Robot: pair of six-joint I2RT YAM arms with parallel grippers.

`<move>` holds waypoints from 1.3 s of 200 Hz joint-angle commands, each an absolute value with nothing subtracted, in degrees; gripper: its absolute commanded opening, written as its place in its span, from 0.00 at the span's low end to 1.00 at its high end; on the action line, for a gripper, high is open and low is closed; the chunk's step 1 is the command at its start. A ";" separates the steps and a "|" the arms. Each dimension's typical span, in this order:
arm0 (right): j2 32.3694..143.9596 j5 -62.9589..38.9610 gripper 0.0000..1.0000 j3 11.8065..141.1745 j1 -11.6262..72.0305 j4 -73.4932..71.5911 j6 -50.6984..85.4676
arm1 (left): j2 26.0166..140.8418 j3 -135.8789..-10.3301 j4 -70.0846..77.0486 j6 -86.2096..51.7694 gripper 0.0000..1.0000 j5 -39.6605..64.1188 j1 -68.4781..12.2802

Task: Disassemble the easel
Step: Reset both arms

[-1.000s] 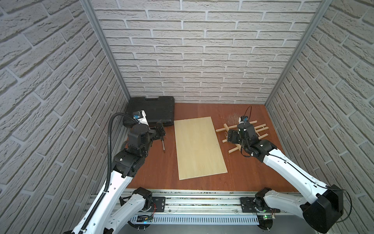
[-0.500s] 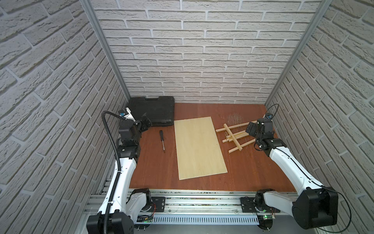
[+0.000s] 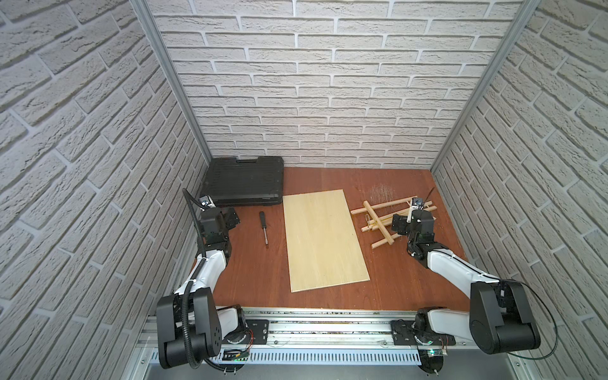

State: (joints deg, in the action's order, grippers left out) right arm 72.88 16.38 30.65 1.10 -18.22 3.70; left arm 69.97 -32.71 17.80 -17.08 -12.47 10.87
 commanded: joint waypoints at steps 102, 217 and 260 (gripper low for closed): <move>67.74 6.59 0.99 24.31 -0.04 -25.51 -0.41 | 80.94 -28.26 32.78 -10.83 0.98 -11.21 4.90; 68.25 9.25 0.94 16.50 1.28 -38.85 -2.71 | 87.96 -23.52 48.60 -7.10 0.98 -10.46 2.78; 66.57 11.07 1.00 14.02 4.22 -41.63 -5.23 | 90.17 -21.20 54.86 -5.64 0.98 -9.93 1.87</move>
